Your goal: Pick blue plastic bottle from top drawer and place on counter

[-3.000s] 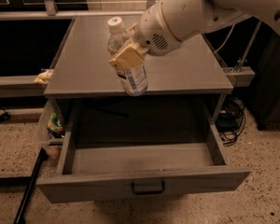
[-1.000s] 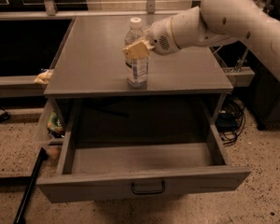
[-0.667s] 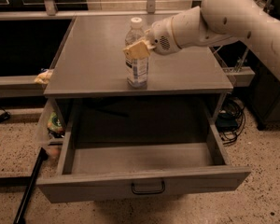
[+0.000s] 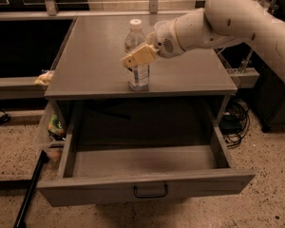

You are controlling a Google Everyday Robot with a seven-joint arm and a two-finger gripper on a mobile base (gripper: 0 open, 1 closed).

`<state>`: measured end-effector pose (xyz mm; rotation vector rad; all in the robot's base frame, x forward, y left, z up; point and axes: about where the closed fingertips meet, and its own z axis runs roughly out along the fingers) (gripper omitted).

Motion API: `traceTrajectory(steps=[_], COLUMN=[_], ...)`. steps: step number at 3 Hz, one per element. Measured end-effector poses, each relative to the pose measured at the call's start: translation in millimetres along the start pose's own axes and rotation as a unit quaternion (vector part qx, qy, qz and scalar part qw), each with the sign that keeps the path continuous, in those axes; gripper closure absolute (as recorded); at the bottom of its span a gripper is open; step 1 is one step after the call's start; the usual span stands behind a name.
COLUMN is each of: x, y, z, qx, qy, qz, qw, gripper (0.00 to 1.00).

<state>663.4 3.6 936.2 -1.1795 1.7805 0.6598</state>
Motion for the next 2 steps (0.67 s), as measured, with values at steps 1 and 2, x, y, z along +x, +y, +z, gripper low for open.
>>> traceTrajectory(steps=[1,2], x=[0.0,0.0], y=[0.0,0.0], z=[0.1,0.1], qx=[0.000,0.000], qy=[0.000,0.000], qz=[0.000,0.000], qw=[1.0000,1.0000], gripper=[0.00,0.00])
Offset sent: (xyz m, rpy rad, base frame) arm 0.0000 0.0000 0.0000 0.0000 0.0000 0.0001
